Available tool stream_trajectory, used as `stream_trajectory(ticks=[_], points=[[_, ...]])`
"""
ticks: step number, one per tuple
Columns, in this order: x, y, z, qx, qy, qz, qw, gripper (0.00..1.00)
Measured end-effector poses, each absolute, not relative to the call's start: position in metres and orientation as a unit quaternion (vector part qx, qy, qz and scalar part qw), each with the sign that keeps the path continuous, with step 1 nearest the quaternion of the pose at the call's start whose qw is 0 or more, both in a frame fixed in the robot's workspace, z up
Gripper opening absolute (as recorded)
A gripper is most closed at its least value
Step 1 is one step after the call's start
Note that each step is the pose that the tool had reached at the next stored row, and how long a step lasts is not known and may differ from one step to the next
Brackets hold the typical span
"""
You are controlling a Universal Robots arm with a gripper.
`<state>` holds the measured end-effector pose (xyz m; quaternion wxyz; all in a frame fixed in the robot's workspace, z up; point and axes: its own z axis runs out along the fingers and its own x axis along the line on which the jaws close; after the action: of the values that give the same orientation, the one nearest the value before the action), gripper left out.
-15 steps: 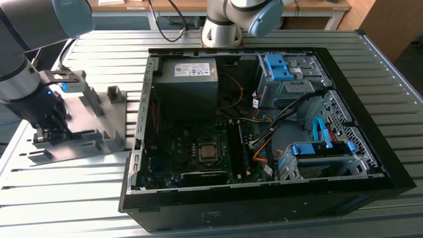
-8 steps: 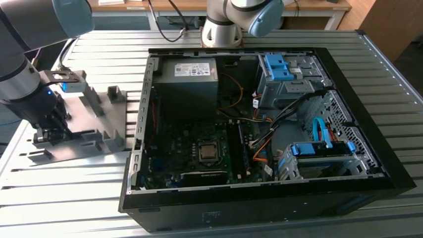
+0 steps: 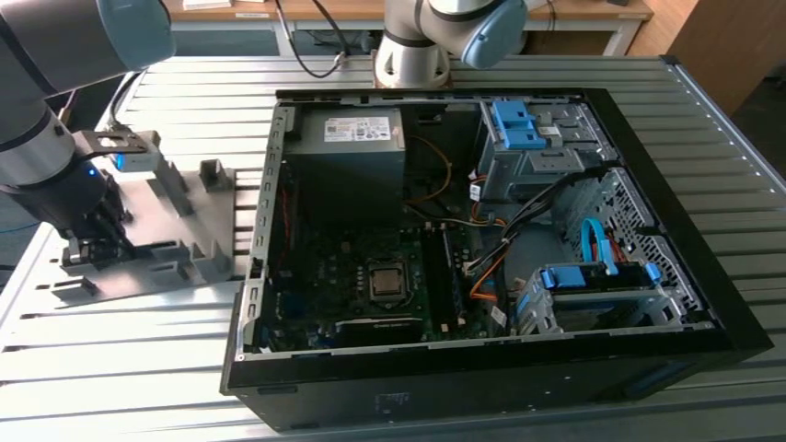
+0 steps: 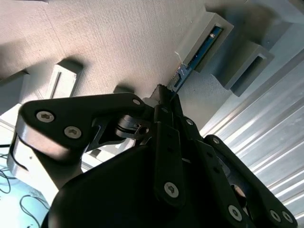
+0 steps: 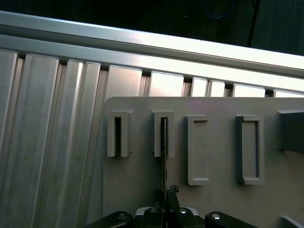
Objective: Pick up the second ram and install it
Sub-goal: 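Pick up the second ram and move it above second insertion slot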
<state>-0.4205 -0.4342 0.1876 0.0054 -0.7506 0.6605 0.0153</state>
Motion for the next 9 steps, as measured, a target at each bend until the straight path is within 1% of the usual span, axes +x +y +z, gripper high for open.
stream_trajectory(ticks=[9], points=[[-0.4205,-0.4342,0.1875,-0.709,0.705,0.015,0.006,0.14]])
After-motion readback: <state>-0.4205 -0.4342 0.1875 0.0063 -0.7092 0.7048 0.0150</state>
